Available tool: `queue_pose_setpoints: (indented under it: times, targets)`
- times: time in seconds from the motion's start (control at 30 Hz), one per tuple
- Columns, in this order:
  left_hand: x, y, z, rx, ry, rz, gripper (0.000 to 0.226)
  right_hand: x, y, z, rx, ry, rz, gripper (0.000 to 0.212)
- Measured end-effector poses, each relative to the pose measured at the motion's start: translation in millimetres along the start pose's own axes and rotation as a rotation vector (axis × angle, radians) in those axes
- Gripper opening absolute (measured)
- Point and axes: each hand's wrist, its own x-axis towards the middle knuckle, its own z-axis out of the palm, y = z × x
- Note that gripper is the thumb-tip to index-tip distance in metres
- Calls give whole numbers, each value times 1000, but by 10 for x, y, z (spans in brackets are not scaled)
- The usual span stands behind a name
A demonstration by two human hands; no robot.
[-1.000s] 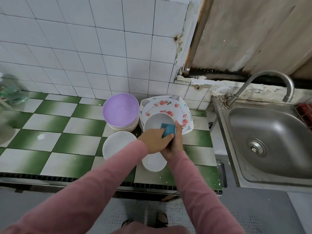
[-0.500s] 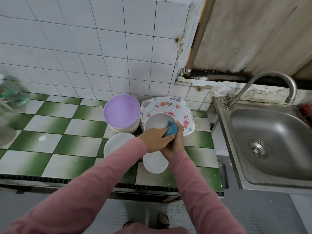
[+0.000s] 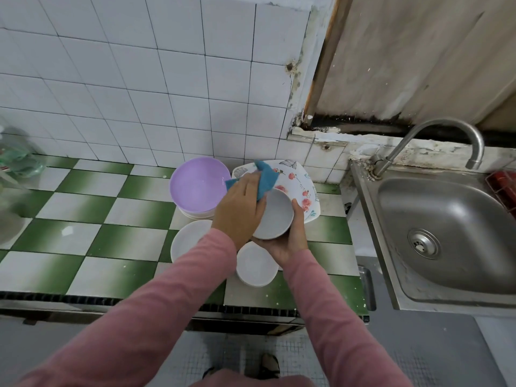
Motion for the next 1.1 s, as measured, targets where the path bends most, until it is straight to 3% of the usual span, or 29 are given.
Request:
queue_pose_setpoints:
  times: [0.1, 0.23, 0.33, 0.43, 0.73, 0.83, 0.97, 1.1]
  targets:
    - [-80, -141, 166, 105, -192, 208, 51, -5, 50, -4, -16, -20, -3, 68]
    - [-147, -192, 193, 32, -521, 110, 61, -49, 67, 30, -53, -17, -8, 64]
    - [-217, -170, 203, 116, -575, 137, 61, -70, 47, 45, -61, -7, -42, 63]
    - [-276, -150, 196, 154, -617, 133, 81, -72, 23, 84, -51, -2, -61, 62]
    - [-121, -36, 2, -27, -682, 89, 91, 26, -112, 128, -106, 94, -34, 74]
    - [-85, -30, -78, -97, -687, 88, 78, -18, -169, 109, -163, 52, 8, 76]
    - [-49, -27, -52, -189, -661, 52, 36, -65, -213, 98, -176, -1, -11, 68]
    - [14, -24, -65, -217, -638, 37, 30, -65, -216, 118, -173, -31, 7, 79]
